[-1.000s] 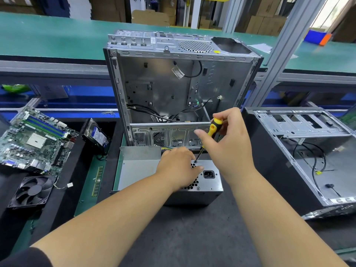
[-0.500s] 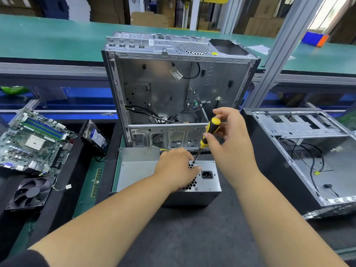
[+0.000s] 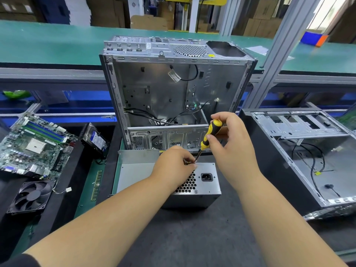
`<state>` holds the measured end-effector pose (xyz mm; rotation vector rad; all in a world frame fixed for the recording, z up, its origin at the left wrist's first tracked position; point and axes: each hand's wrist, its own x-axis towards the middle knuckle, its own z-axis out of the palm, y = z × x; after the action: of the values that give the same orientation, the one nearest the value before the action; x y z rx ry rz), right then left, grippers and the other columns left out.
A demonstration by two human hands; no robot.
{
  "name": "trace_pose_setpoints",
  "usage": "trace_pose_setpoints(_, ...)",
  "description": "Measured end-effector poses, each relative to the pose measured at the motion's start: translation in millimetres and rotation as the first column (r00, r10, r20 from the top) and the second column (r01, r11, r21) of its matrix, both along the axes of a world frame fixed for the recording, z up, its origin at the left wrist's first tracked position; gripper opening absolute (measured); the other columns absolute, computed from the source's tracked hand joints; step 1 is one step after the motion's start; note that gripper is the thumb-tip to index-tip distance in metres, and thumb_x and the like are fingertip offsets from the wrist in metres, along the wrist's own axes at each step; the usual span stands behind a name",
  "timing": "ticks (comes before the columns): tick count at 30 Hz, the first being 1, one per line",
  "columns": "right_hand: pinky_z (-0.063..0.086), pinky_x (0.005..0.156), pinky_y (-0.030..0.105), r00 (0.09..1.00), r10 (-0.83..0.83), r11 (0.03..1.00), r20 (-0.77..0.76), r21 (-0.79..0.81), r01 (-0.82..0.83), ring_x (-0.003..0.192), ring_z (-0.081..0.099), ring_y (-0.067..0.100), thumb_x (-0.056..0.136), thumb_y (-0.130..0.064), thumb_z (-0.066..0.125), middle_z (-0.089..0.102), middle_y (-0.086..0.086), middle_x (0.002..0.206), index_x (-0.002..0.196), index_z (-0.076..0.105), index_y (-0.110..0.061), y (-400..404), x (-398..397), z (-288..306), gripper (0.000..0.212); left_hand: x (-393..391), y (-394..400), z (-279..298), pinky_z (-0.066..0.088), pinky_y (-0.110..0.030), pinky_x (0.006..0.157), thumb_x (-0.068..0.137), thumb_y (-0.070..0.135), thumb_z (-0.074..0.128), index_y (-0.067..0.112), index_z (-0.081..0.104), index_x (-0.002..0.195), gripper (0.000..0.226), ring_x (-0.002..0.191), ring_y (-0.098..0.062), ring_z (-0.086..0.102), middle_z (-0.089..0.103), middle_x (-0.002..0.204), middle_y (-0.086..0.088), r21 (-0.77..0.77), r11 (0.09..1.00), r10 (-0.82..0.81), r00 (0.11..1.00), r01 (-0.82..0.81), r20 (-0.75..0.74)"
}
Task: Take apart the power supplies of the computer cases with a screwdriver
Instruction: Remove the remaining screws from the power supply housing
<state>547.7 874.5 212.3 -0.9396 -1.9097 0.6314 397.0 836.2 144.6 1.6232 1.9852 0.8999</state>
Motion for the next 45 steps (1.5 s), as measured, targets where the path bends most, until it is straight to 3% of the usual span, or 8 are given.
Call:
trace_pose_setpoints(14, 0.056, 0.083, 0.026, 0.972, 0.090, 0.991, -0.218, -0.076, -0.109, 0.097, 0.068, 0.016, 0.089, 0.005, 0.062, 0.060, -0.001, 0.101, 0.113, 0.054, -0.038, 1.4, 12.2, 2.5, 0.050, -2.9, -2.6, 1.8, 0.045, -0.027, 0.079, 0.089, 0.031, 0.072, 0.026, 0.071, 0.089, 0.004, 0.087, -0.009, 0.054, 0.051, 0.088, 0.015, 0.159, 0.985, -0.036, 0.986, 0.062, -0.166)
trace_pose_setpoints(20, 0.046, 0.071, 0.010, 0.962, -0.089, 0.984, -0.256, -0.175, 0.045, 0.082, 0.064, 0.002, 0.090, -0.016, 0.070, 0.063, -0.015, 0.088, 0.105, 0.060, -0.030, 6.8, 14.2, 3.3, 0.023, -20.9, -11.4, 9.8, 0.039, -0.006, 0.068, 0.095, 0.019, 0.062, 0.029, 0.059, 0.083, 0.016, 0.082, 0.004, 0.054, 0.059, 0.086, 0.011, 0.189, 0.979, 0.045, 0.988, -0.073, 0.148)
trace_pose_setpoints(24, 0.055, 0.073, 0.028, 0.949, -0.103, 0.928, -0.299, -0.372, -0.016, 0.073, 0.068, 0.007, 0.095, -0.020, 0.066, 0.066, -0.012, 0.081, 0.097, 0.057, -0.021, 7.8, 5.1, -5.7, 0.009, -39.8, -25.6, 13.5, 0.045, -0.008, 0.068, 0.094, 0.014, 0.064, 0.027, 0.067, 0.084, 0.016, 0.073, -0.004, 0.060, 0.067, 0.079, 0.005, 0.205, 0.956, 0.120, 0.916, -0.211, 0.383)
trace_pose_setpoints(26, 0.056, 0.069, 0.024, 0.936, -0.073, 0.903, -0.344, -0.421, -0.084, 0.076, 0.072, 0.008, 0.098, -0.018, 0.063, 0.072, -0.005, 0.087, 0.101, 0.055, -0.014, 4.8, -3.1, -10.5, 0.009, -50.5, -34.6, 11.6, 0.049, -0.011, 0.070, 0.093, 0.014, 0.066, 0.030, 0.071, 0.085, 0.018, 0.073, -0.004, 0.062, 0.069, 0.077, 0.009, 0.195, 0.946, 0.158, 0.894, -0.258, 0.419)
trace_pose_setpoints(29, 0.053, 0.065, 0.015, 0.910, -0.010, 0.877, -0.414, -0.441, -0.191, 0.078, 0.073, 0.009, 0.099, -0.013, 0.060, 0.075, -0.004, 0.083, 0.102, 0.051, -0.008, 0.0, -17.7, -14.2, 0.010, -69.1, -55.3, 3.1, 0.047, -0.011, 0.070, 0.093, 0.013, 0.066, 0.034, 0.073, 0.086, 0.023, 0.072, -0.002, 0.063, 0.070, 0.079, 0.017, 0.172, 0.922, 0.253, 0.874, -0.348, 0.415)
trace_pose_setpoints(36, 0.055, 0.066, 0.018, 0.895, 0.096, 0.828, -0.436, -0.464, -0.315, 0.078, 0.074, 0.012, 0.097, -0.013, 0.063, 0.073, -0.002, 0.085, 0.100, 0.054, -0.016, -19.0, -57.3, -23.7, 0.010, -118.5, -128.3, -25.0, 0.040, -0.010, 0.051, 0.094, 0.020, 0.063, 0.039, 0.075, 0.092, 0.023, 0.060, -0.001, 0.057, 0.068, 0.078, 0.011, 0.000, 0.799, 0.585, 0.777, -0.602, 0.233)
trace_pose_setpoints(41, 0.059, 0.073, 0.026, 0.894, 0.149, 0.823, -0.423, -0.448, -0.349, 0.082, 0.074, 0.016, 0.096, -0.013, 0.064, 0.070, 0.007, 0.091, 0.098, 0.054, -0.020, -36.2, -86.7, -26.8, 0.013, -150.3, -175.5, -45.7, 0.048, -0.028, 0.072, 0.086, 0.012, 0.067, 0.028, 0.068, 0.081, 0.017, 0.070, -0.009, 0.059, 0.063, 0.076, 0.010, -0.186, 0.711, 0.694, 0.720, -0.678, 0.027)
trace_pose_setpoints(45, 0.057, 0.071, 0.023, 0.904, 0.150, 0.829, -0.400, -0.447, -0.336, 0.078, 0.074, 0.016, 0.096, -0.013, 0.065, 0.066, 0.003, 0.086, 0.098, 0.054, -0.019, -51.4, -109.4, -30.5, 0.013, -169.4, -204.7, -62.4, 0.048, -0.030, 0.067, 0.082, 0.014, 0.069, 0.024, 0.067, 0.075, 0.013, 0.069, -0.018, 0.060, 0.063, 0.067, 0.006, -0.318, 0.659, 0.714, 0.700, -0.681, -0.021)
